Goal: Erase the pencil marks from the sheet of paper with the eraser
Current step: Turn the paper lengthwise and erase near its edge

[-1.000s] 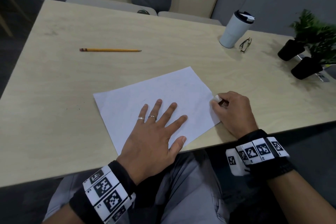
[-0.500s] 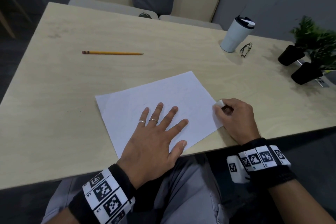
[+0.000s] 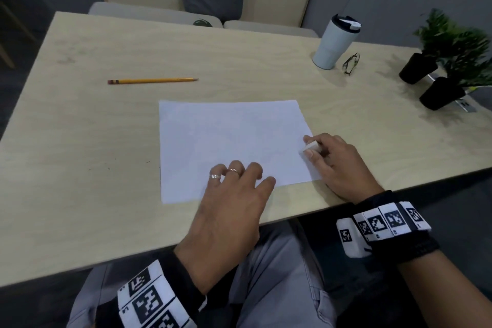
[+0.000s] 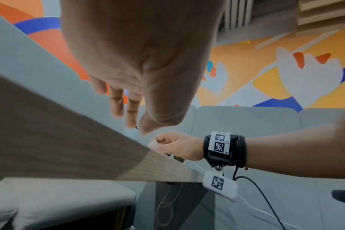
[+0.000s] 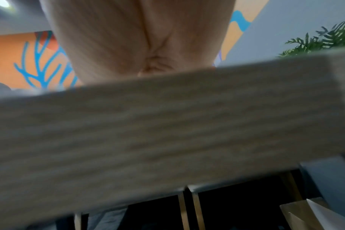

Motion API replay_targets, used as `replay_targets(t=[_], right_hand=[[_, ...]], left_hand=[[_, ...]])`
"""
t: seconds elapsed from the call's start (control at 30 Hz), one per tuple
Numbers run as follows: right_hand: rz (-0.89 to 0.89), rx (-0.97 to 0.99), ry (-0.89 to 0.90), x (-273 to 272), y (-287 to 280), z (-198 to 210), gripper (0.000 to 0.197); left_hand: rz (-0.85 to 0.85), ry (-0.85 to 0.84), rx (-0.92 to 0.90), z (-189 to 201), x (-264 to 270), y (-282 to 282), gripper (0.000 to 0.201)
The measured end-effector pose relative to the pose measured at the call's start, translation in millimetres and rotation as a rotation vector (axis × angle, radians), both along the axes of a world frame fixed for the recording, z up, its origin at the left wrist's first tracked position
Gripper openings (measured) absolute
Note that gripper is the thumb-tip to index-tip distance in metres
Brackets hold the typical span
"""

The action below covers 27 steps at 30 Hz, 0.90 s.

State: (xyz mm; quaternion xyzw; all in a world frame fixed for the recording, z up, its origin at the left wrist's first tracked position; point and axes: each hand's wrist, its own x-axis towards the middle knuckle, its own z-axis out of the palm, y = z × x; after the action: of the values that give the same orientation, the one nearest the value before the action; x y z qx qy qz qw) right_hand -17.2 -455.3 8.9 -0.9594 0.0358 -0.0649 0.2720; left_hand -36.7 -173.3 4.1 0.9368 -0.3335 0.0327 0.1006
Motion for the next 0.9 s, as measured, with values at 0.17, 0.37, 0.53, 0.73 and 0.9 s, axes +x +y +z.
replay_targets(t=[0.17, 0.37, 0.53, 0.73, 0.9], right_hand=[[-0.107, 0.078, -0.058, -15.1, -1.5, 6.6, 0.014], [-0.036, 0.221, -0.033, -23.3, 5.3, -5.0, 0.014], [0.065, 0.207, -0.137, -26.7, 24.3, -2.5, 0.006], [0.011, 0.127, -0.240, -22.4, 43.9, -15.5, 0.007], [-0.055, 0.256, -0.236, -17.9, 53.4, -16.6, 0.008]], left_hand=[[0.086, 0.012, 0.039, -6.0, -4.2, 3.2, 0.056], [0.171, 0.028, 0.049, -14.5, 5.4, 10.4, 0.070], [0.288, 0.081, 0.105, -14.0, 15.7, 18.1, 0.085], [0.054, 0.078, -0.058, -5.1, 8.9, 19.1, 0.051], [-0.168, 0.100, -0.024, -7.2, 0.1, 31.0, 0.045]])
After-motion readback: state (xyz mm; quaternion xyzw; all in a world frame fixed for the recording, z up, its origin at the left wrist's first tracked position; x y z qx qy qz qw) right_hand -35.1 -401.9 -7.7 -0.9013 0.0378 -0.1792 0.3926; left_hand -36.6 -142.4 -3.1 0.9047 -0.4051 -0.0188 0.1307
